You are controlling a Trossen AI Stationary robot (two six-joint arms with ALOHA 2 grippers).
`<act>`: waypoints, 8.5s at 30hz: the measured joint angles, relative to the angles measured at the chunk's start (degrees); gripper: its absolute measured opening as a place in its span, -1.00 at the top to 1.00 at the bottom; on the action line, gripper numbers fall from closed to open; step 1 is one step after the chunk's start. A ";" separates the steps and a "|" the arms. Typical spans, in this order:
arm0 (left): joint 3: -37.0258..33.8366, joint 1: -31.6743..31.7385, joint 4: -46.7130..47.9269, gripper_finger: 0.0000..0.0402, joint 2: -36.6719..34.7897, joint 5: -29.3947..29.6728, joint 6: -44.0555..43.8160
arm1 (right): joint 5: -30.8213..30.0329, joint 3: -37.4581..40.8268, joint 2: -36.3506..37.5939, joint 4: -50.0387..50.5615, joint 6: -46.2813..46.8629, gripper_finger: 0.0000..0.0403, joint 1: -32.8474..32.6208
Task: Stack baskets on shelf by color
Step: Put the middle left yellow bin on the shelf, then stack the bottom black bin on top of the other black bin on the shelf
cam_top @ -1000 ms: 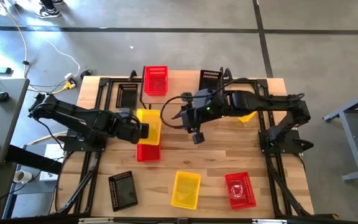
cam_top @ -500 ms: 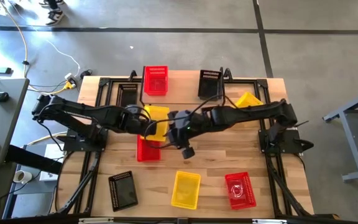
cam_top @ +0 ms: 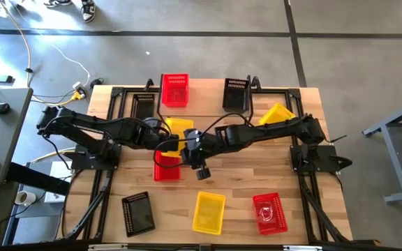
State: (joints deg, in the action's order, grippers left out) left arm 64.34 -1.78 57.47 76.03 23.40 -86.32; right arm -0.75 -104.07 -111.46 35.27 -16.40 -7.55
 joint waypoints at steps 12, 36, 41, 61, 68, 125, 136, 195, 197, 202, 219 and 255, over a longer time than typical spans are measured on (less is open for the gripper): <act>0.00 2.06 -4.23 0.98 0.00 -0.26 3.03 | -3.82 0.00 0.15 1.35 -0.63 0.30 -1.89; 0.00 3.78 -15.89 0.98 -0.02 -3.66 11.11 | -14.11 0.00 0.22 9.88 5.79 0.33 -1.23; 0.00 3.82 -17.25 0.98 -0.02 -3.48 13.00 | -13.61 0.00 0.22 11.73 8.24 0.58 -0.45; 0.00 4.67 -18.73 0.46 -0.07 -6.16 21.36 | -12.53 0.00 0.30 13.37 16.91 1.00 -0.30; 0.00 8.42 -18.73 0.23 -0.13 -13.83 31.26 | -12.65 -0.11 0.28 15.36 24.69 1.00 -0.86; 0.04 21.68 -17.85 0.16 -14.29 -21.03 56.54 | -15.44 -0.11 9.77 19.29 -5.69 1.00 18.00; 0.02 24.03 -17.85 0.16 -14.27 -21.01 56.40 | -12.51 -0.04 5.61 19.46 -6.84 1.00 21.92; 0.00 24.55 -1.05 0.16 -14.70 -24.04 52.60 | -13.83 -0.11 3.47 19.80 3.13 0.43 22.77; 0.00 24.55 -1.06 0.16 -15.09 -24.18 53.52 | -14.36 -0.11 3.64 19.82 3.94 0.43 22.65; 0.00 24.55 -1.07 0.16 -15.83 -24.24 54.39 | -15.34 -0.15 4.72 19.79 5.83 0.43 22.22; 0.00 23.98 5.21 0.16 -19.38 -24.25 54.61 | -15.79 -0.22 10.13 19.73 16.55 0.43 18.80; 0.00 -27.75 22.86 0.16 -13.50 -19.31 -16.62 | -10.52 -0.24 10.63 24.91 14.66 0.43 6.47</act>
State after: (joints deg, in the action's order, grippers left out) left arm 64.34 -29.53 80.33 62.53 4.09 -102.94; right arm -11.27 -104.31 -100.83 60.18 -1.75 -1.08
